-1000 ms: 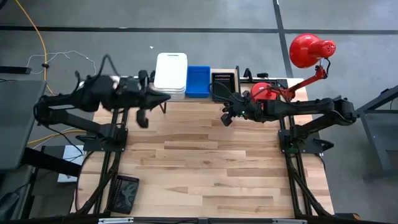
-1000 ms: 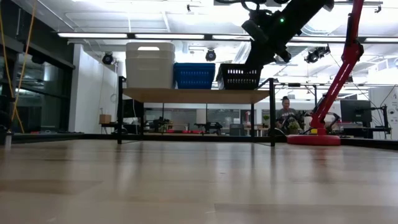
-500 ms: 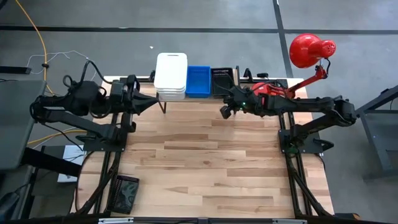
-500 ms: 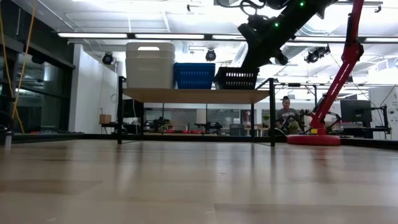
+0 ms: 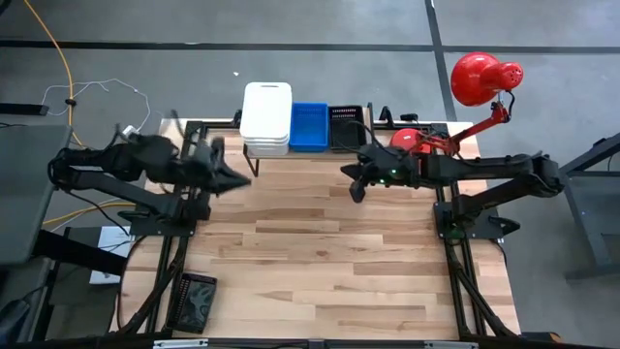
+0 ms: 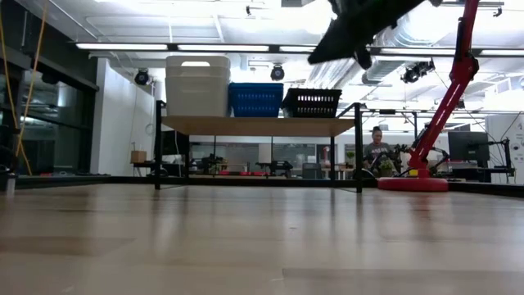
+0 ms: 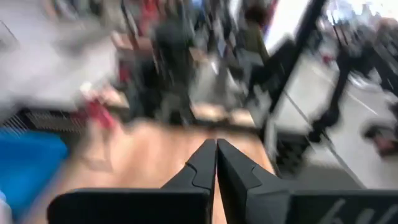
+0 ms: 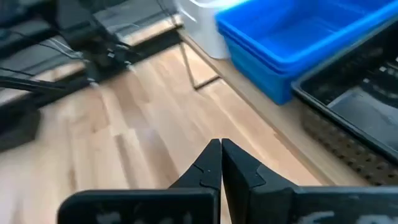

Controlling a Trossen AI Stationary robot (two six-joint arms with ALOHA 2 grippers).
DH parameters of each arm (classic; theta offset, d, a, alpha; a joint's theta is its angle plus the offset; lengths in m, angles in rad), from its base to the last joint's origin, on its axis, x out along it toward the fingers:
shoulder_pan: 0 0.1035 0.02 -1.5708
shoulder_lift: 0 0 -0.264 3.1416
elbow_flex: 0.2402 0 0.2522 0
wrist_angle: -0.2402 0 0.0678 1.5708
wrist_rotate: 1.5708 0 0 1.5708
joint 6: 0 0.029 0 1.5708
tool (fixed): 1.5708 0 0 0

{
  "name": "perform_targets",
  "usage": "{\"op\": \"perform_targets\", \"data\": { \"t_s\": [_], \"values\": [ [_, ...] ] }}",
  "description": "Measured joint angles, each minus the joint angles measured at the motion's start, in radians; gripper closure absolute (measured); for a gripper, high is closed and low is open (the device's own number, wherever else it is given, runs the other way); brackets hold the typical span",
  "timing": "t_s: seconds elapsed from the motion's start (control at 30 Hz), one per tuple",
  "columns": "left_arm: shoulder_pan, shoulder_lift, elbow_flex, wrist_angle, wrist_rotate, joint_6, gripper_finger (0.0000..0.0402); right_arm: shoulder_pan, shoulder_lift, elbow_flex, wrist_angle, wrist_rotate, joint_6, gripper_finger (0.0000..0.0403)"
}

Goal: Stack baskets on shelf by color
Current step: Stack the black bin on top of the black bin on the shelf

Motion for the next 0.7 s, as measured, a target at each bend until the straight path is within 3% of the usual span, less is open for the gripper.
{"op": "perform_targets", "data": {
  "t_s": [0.13, 0.3, 0.5, 0.6, 0.7],
  "values": [
    [-0.052, 0.053, -0.001, -0.135, 0.112, -0.113, 0.0379, 0.022, -0.027, 0.0, -0.004, -0.001, 0.015, 0.0403],
    [-0.2, 0.144, -0.001, -0.309, 0.209, -0.25, 0.0331, 0.031, -0.035, 0.0, -0.023, -0.001, 0.018, 0.0403],
    [-0.459, 0.266, -0.002, -0.575, 0.114, -0.358, 0.0274, 0.031, -0.035, 0.0, -0.046, -0.001, 0.037, 0.0403],
    [-0.583, 0.297, -0.06, -0.588, 0.052, -0.438, 0.0255, 0.031, -0.035, 0.0, -0.048, -0.001, 0.036, 0.0403],
    [-0.689, 0.306, -0.162, -0.532, 0.054, -0.559, 0.0243, 0.031, -0.035, 0.0, -0.056, -0.001, 0.036, 0.0403]
  ]
}}
